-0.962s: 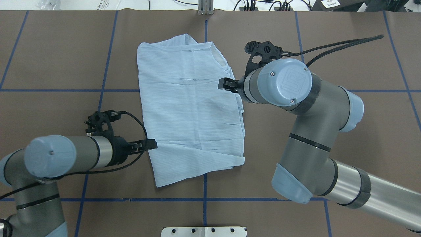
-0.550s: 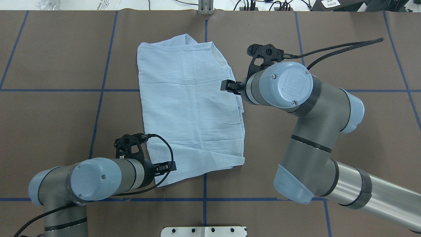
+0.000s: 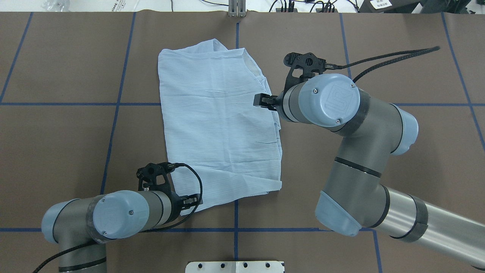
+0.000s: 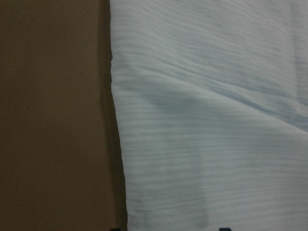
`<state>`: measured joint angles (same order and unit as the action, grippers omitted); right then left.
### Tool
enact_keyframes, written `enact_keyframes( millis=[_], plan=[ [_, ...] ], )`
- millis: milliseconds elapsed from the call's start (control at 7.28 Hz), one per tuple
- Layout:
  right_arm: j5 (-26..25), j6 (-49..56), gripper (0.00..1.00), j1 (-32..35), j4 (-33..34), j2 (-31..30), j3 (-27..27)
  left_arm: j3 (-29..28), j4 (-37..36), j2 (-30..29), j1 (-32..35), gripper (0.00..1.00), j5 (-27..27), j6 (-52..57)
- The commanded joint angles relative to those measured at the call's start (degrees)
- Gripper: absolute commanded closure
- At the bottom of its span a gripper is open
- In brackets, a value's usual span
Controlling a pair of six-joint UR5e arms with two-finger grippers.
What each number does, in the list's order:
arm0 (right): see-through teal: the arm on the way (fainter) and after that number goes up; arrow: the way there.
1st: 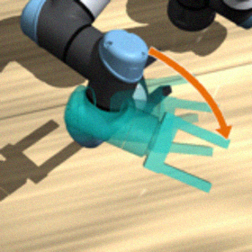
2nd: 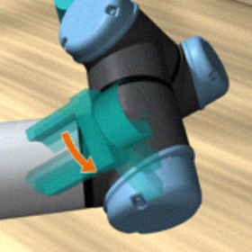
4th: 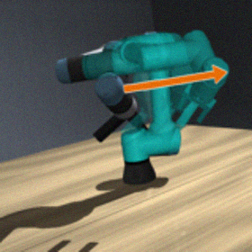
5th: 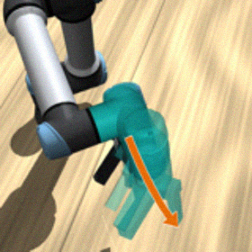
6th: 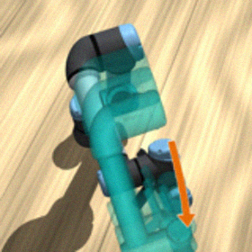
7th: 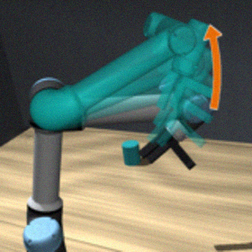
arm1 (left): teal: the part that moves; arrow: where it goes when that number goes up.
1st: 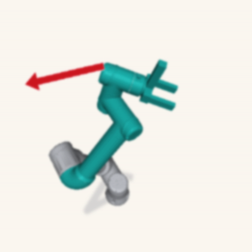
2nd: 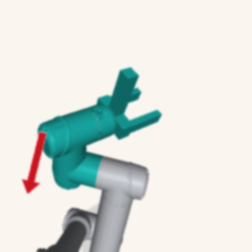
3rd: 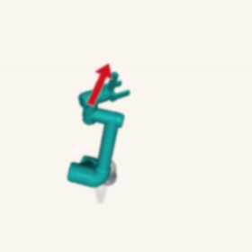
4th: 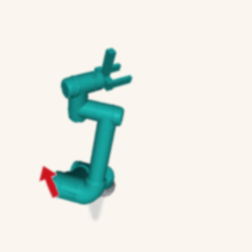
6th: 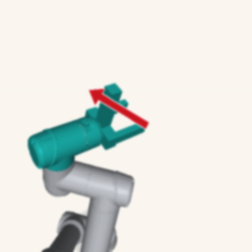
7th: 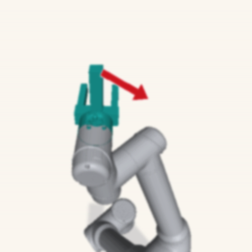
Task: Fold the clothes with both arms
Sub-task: 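Move the left gripper to the shirt's near corner while the right gripper holds, then move the right gripper down to the shirt's other near corner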
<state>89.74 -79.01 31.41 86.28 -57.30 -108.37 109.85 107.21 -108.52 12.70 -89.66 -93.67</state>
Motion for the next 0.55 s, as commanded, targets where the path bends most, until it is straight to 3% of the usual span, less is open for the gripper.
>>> enact_keyframes(
  millis=[0,412],
  plan=[
    [0.0,0.0,0.00,0.0,0.0,-0.1,0.0,-0.3,0.0,0.0,-0.1,0.34,0.0,0.0],
    [0.0,0.0,0.00,-0.2,0.0,-0.1,-0.1,-0.6,0.0,-0.1,-0.1,0.68,-0.1,0.0]
  ],
)
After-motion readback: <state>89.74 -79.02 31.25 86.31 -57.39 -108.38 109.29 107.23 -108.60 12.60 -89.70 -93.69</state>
